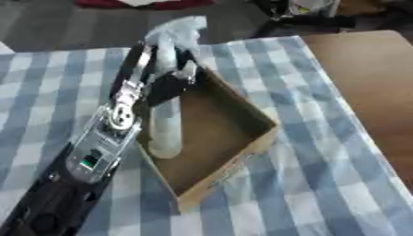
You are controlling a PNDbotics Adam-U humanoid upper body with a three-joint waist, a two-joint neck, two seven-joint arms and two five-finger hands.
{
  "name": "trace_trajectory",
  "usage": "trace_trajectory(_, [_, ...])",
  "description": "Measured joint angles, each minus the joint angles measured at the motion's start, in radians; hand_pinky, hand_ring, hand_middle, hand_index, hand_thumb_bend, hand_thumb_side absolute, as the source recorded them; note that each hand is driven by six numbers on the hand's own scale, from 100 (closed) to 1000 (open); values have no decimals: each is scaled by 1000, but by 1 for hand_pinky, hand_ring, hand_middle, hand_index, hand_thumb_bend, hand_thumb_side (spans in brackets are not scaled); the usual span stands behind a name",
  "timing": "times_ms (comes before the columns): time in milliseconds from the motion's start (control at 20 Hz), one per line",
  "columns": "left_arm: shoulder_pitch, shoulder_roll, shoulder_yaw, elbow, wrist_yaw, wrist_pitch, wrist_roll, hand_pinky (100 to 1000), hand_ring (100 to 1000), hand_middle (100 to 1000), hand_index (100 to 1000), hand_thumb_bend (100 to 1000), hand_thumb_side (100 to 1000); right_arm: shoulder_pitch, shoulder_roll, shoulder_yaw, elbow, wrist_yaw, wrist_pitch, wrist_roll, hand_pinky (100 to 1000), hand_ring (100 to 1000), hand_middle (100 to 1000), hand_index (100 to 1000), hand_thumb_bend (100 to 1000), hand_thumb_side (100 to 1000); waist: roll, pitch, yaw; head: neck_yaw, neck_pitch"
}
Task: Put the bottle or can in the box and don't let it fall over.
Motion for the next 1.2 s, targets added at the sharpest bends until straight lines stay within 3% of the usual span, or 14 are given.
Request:
trace_trajectory(100, [6,0,-5,8,2,4,-47,606,839,893,737,100,324,0,0,0,0,-2,0,0,957,1000,1000,883,100,748,1,0,0,-2,0])
trace_trajectory(250, [34,3,-14,25,-3,12,-119,684,904,996,873,100,659,1,0,0,0,-3,-1,-1,957,1000,1000,883,100,747,1,0,3,-6,0])
trace_trajectory(450, [47,23,-12,17,-21,19,-180,687,912,1000,884,100,721,3,0,-3,0,-3,-1,-1,957,1000,1000,883,100,747,0,0,6,-9,0])
trace_trajectory(600, [65,45,2,-14,-24,21,-194,686,909,998,873,100,683,4,0,-5,0,-3,-1,-1,956,1000,1000,882,100,759,-2,0,10,-14,0])
trace_trajectory(650, [71,54,9,-27,-24,22,-195,688,907,993,867,100,613,5,0,-5,0,-3,-1,-1,955,1000,1000,882,100,759,-2,0,11,-16,0])
trace_trajectory(700, [76,63,15,-43,-24,23,-197,691,906,990,859,100,474,7,0,-5,0,-3,-1,-2,954,1000,1000,882,100,760,-3,0,13,-17,0])
trace_trajectory(800, [87,84,27,-74,-25,26,-205,693,906,987,853,100,337,11,0,-6,0,-3,0,-4,953,1000,1000,882,100,759,-3,0,15,-20,0])
trace_trajectory(850, [92,94,32,-87,-25,29,-212,695,906,985,846,100,190,12,0,-6,0,-3,0,-5,953,1000,1000,882,100,758,-3,0,16,-21,0])
trace_trajectory(900, [96,103,36,-100,-24,34,-220,697,906,984,838,100,105,12,0,-6,0,-3,0,-6,952,1000,1000,881,100,758,-3,0,17,-22,0])
trace_trajectory(1000, [103,117,44,-125,-21,47,-239,695,904,981,823,100,100,12,0,-6,0,-4,0,-7,952,1000,1000,881,100,756,-4,0,19,-25,0])
trace_trajectory(1200, [121,140,62,-162,-2,78,-274,701,908,988,829,100,178,12,0,-6,0,-6,-1,-8,951,1000,1000,881,100,756,-10,0,23,-26,0])
